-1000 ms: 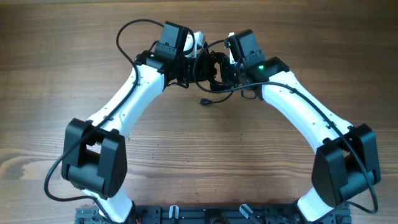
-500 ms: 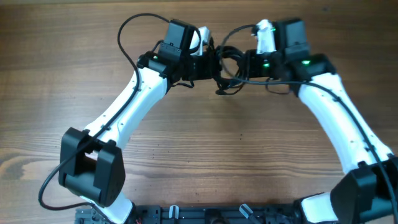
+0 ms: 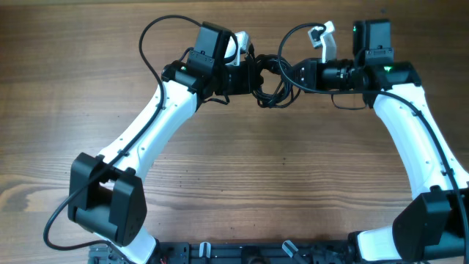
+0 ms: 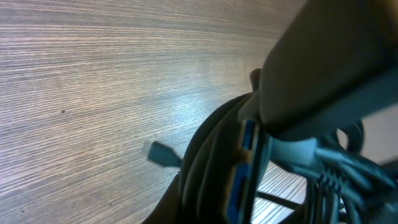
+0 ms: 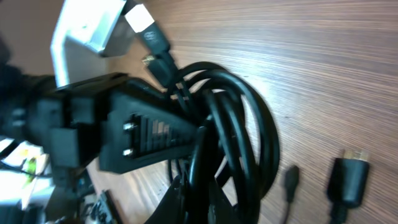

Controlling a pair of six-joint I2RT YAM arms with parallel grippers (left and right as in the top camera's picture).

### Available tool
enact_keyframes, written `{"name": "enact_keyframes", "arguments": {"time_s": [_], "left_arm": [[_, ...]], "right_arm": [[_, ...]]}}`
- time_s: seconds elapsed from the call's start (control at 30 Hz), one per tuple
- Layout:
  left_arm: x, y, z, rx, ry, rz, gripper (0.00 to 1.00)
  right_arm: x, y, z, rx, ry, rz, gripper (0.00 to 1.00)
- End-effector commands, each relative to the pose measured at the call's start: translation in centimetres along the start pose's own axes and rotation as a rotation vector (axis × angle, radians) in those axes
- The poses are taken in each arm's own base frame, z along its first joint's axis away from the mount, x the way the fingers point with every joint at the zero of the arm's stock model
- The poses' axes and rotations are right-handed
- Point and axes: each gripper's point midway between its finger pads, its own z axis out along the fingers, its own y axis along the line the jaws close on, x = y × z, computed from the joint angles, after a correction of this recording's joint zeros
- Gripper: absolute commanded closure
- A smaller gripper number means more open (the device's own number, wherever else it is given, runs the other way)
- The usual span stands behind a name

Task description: Untangle cables

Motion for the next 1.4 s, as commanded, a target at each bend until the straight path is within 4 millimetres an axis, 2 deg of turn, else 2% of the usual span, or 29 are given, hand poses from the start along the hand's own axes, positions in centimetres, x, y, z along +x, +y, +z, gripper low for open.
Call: {"name": "enact_keyframes", "arguments": {"time_s": [0.0, 0.07, 0.13, 0.23, 0.27, 0.33, 0.4, 0.43, 0.47, 0.57, 0.73, 0.87, 1.13, 1.37], "left_arm": [[-1.4, 4.2, -0.2, -0.172, -0.071, -0.031, 0.96], [-1.5, 4.5, -0.3, -0.189, -0.079, -0.031, 0.96], [-1.6, 4.7, -0.3, -0.198, -0.084, -0.030, 0.96], [-1.6, 4.7, -0.3, -0.198, -0.084, -0.031, 0.96], [-1.6, 4.7, -0.3, -0.198, -0.084, -0.030, 0.96], [-1.6, 4.6, -0.3, -0.197, -0.083, -0.030, 0.96], [-1.6, 4.6, -0.3, -0.197, -0.084, -0.030, 0.96], [-1.6, 4.6, -0.3, -0.197, -0.084, -0.030, 0.96], [-1.6, 4.6, -0.3, -0.197, -0.084, -0.030, 0.96], [-1.6, 4.6, -0.3, -0.197, -0.084, -0.030, 0.96], [-1.6, 4.6, -0.3, -0.196, -0.087, -0.028, 0.96], [-1.6, 4.6, -0.3, -0.196, -0.086, -0.028, 0.96], [-1.6, 4.6, -0.3, -0.195, -0.087, -0.038, 0.96], [-1.4, 4.3, -0.2, -0.187, -0.085, -0.076, 0.96]], "right_arm": [[-0.7, 6.4, -2.7, -0.313, -0.039, -0.137, 0.96], [-0.8, 7.2, -3.7, -0.388, -0.053, -0.150, 0.96], [-1.0, 7.1, -4.4, -0.405, -0.067, -0.144, 0.96], [-1.6, 5.3, -4.8, -0.332, -0.089, -0.112, 0.96], [-1.7, 3.7, -4.4, -0.240, -0.088, -0.067, 0.96], [-1.7, -1.1, -3.8, 0.042, -0.090, 0.102, 0.96], [-0.8, -5.7, -4.3, 0.323, -0.103, 0.276, 0.95], [-0.4, -7.0, -4.6, 0.416, -0.110, 0.321, 0.89], [-0.3, -7.2, -4.6, 0.438, -0.107, 0.312, 0.80], [-0.4, -6.6, -4.0, 0.427, -0.093, 0.264, 0.65], [0.0, -5.3, -3.3, 0.364, -0.055, 0.194, 0.50], [0.3, -5.0, -3.3, 0.355, -0.038, 0.169, 0.49], [-1.0, -1.8, -5.1, 0.319, -0.104, 0.053, 0.48], [-1.2, 0.0, -2.9, 0.325, -0.094, -0.029, 0.47]]}}
